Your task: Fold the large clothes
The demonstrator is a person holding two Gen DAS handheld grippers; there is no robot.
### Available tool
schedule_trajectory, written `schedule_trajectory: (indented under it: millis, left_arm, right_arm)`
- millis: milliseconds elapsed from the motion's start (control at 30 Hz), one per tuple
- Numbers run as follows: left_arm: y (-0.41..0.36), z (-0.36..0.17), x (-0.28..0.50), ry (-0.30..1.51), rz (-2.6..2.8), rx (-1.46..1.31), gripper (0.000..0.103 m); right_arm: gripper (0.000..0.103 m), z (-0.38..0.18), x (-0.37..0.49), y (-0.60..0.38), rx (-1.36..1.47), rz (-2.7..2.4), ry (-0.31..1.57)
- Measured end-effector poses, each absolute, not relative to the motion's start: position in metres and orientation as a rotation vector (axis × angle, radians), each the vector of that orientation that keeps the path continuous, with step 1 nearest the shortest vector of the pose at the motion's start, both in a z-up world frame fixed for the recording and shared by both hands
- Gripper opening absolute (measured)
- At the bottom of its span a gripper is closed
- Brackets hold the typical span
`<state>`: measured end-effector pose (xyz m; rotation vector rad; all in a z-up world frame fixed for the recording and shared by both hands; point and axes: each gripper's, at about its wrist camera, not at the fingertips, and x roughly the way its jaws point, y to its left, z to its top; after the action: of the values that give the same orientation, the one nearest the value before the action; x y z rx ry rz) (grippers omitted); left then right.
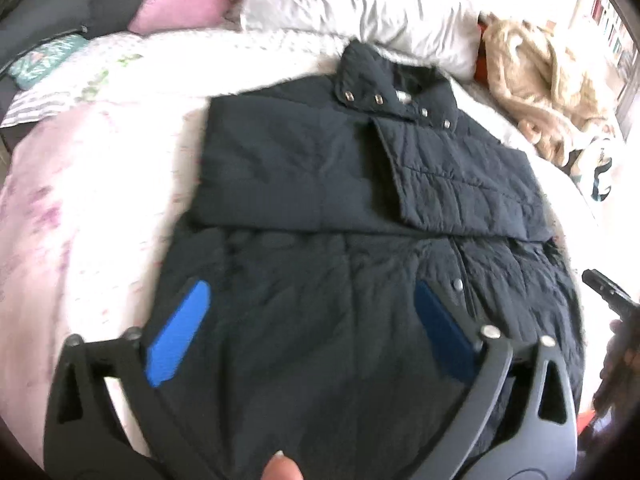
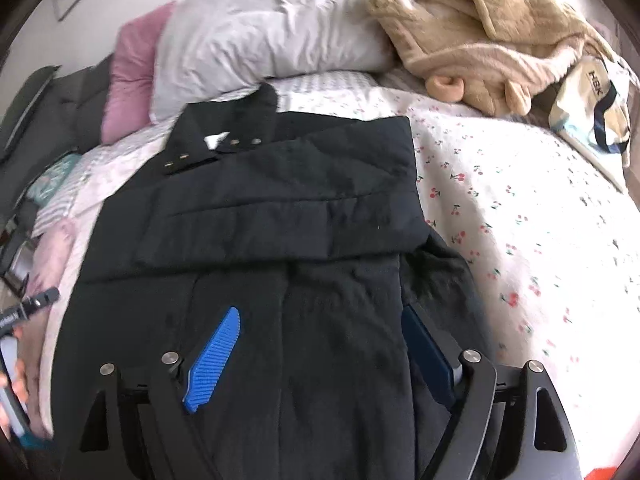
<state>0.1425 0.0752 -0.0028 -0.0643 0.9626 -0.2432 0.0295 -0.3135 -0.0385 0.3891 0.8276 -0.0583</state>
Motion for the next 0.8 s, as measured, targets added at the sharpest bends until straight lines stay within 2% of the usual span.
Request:
schedule_trajectory:
  millis: [133, 533, 800]
  left_arm:
    - [0.106, 0.005, 0.105, 0.938, -0.27, -0.054, 0.102]
    - [0.169, -0.039, 0.057, 1.083, -0.296, -0.172, 0.102]
    - [0.193, -0.085, 0.051, 1.274, -0.315, -0.202, 0.102]
  right_arm:
    - [0.086, -0.038, -0.008, -0.319, 0.429, -0.018, 0.828]
    - [0.086, -0.087, -0.088, -0.371, 0.54, -0.019, 0.922]
    - [0.086, -0.14, -0.117, -0.4, 0.764, 0.049, 1.069]
